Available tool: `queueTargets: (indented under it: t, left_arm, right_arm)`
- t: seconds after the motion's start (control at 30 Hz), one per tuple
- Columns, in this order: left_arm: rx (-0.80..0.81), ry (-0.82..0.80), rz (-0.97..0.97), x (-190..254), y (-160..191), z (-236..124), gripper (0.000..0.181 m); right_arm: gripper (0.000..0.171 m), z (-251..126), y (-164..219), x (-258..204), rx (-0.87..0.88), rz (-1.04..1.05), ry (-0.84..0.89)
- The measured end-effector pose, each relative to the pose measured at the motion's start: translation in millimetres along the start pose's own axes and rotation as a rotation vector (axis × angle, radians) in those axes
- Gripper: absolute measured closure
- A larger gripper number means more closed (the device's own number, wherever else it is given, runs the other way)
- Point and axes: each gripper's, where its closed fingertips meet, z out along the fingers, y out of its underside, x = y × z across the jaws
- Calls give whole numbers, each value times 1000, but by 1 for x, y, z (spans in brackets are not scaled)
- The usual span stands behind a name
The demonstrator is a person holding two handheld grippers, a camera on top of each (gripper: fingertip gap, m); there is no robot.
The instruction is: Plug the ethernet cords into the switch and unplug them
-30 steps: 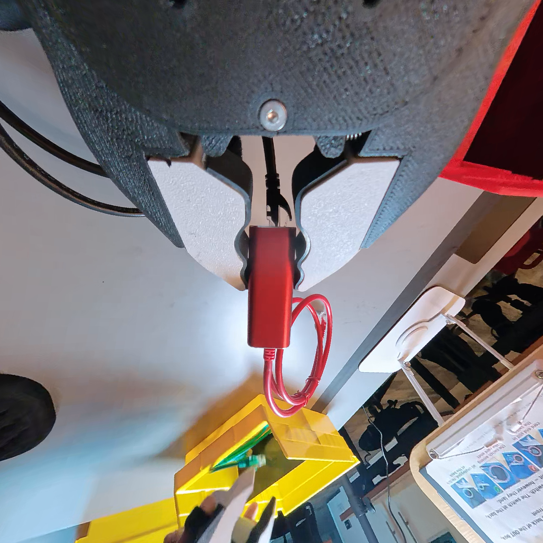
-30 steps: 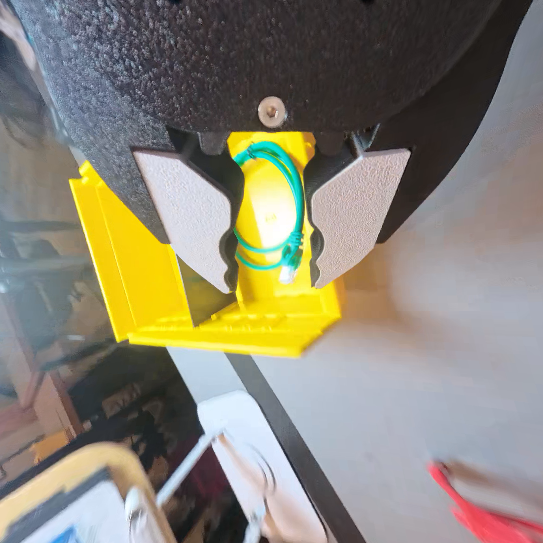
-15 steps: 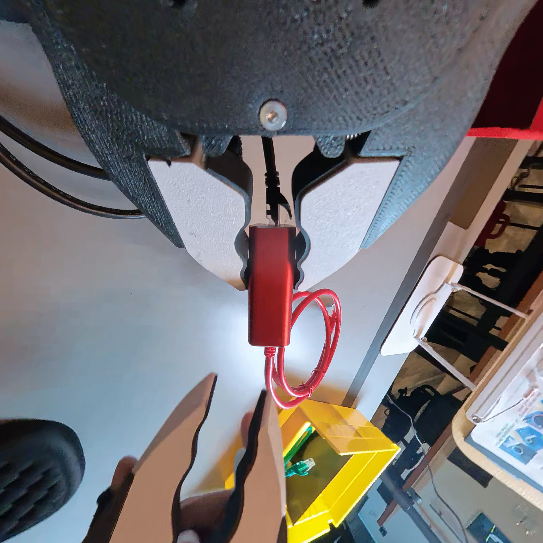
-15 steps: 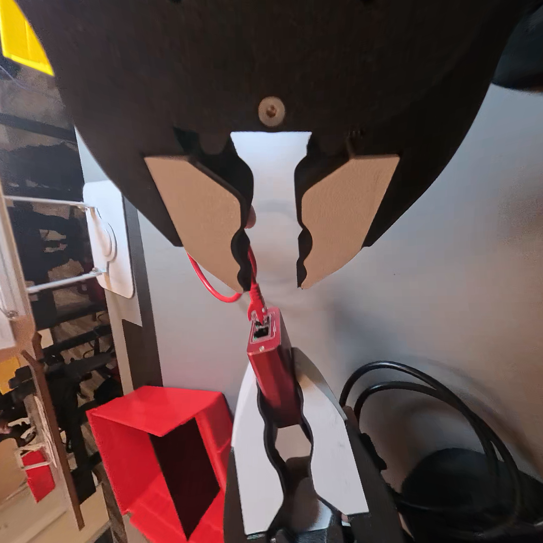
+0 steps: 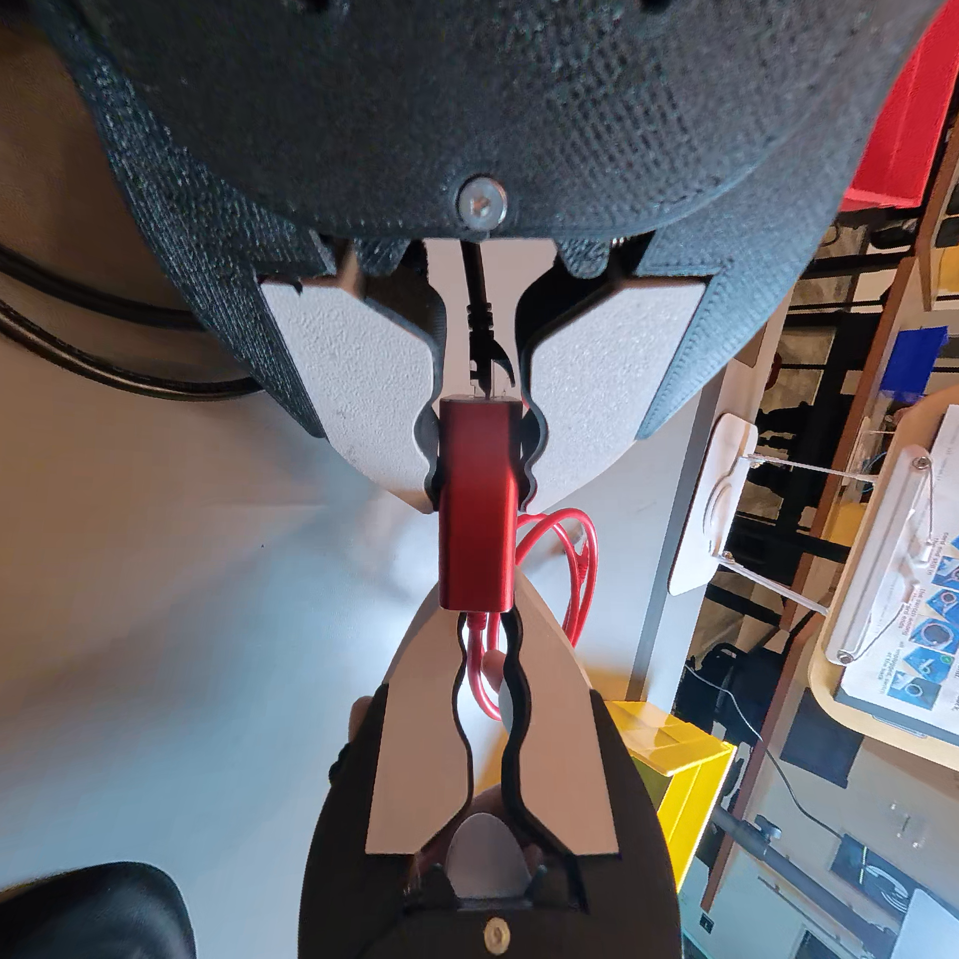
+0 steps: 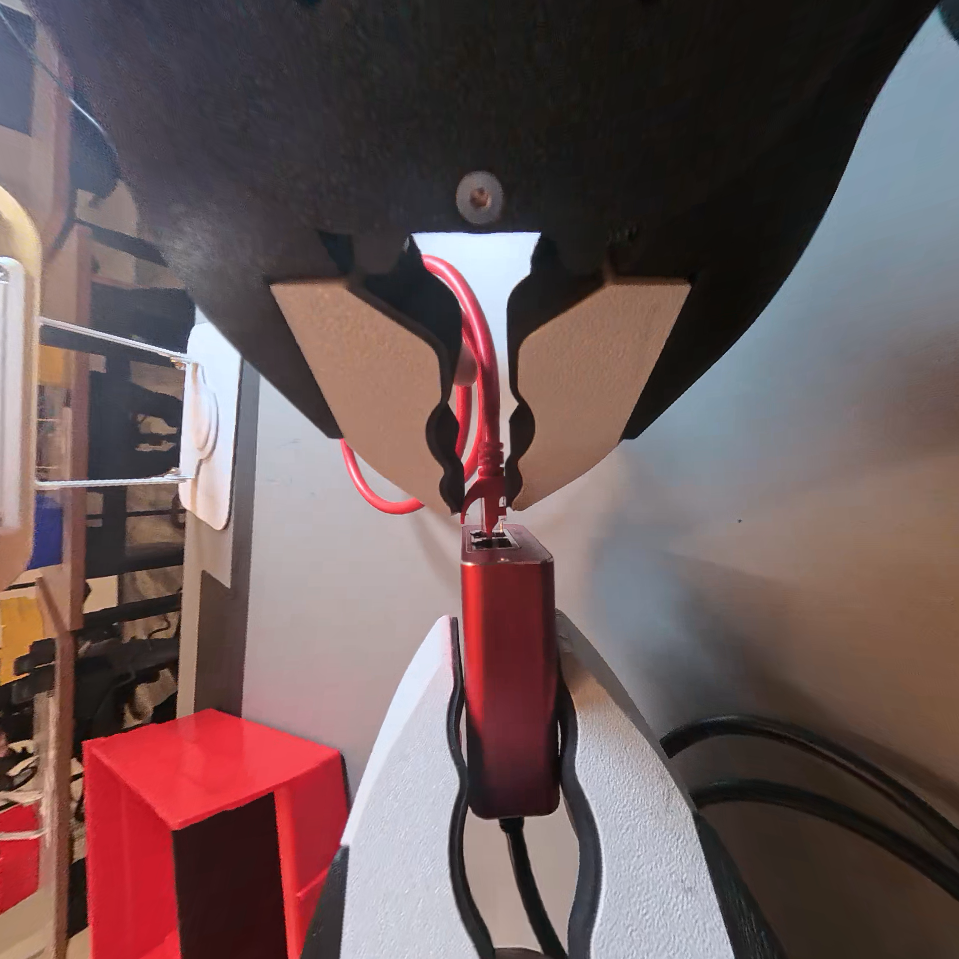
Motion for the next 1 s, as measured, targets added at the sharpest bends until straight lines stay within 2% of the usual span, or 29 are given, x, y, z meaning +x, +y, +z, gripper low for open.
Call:
queueTargets:
  t: [0.27, 0.5, 0.67, 1.0]
  left_arm:
    - [16, 49, -102, 0, 5, 1, 149]
    - [-23, 52, -59, 3, 7, 3, 152]
    - [-101, 39, 4, 2, 12, 4, 152]
    - [-125, 155, 104, 30, 12, 11, 152]
  right_arm:
    - [158, -4, -4, 1, 48, 8, 55]
    - [158, -8, -8, -1, 63, -14, 82]
    - [158, -12, -8, -4, 7, -144, 102]
    - [157, -11, 3, -40, -104, -448, -55]
